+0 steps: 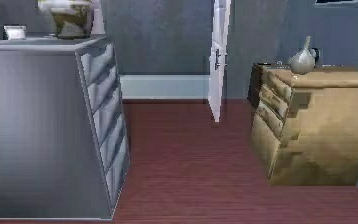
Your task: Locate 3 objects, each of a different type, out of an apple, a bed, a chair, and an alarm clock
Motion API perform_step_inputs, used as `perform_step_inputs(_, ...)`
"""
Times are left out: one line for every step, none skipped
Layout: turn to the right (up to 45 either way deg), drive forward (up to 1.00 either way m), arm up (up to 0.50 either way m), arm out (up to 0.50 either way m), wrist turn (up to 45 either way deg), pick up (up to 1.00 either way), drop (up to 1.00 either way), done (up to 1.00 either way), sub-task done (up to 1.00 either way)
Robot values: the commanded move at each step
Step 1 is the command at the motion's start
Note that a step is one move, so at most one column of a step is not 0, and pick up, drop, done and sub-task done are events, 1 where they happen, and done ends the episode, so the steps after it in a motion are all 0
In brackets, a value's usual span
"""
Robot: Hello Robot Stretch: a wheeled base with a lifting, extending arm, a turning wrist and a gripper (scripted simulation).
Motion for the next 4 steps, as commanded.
perform_step_inputs(0.0, 1.00, 0.00, 0.00, 0.0, 0.00, 0.00, 0.00, 0.00)
perform_step_inputs(0.0, 1.00, 0.00, 0.00, 0.0, 0.00, 0.00, 0.00, 0.00)
perform_step_inputs(-18.0, 0.00, 0.00, 0.00, 0.0, 0.00, 0.00, 0.00, 0.00)
perform_step_inputs(0.0, 1.00, 0.00, 0.00, 0.0, 0.00, 0.00, 0.00, 0.00)
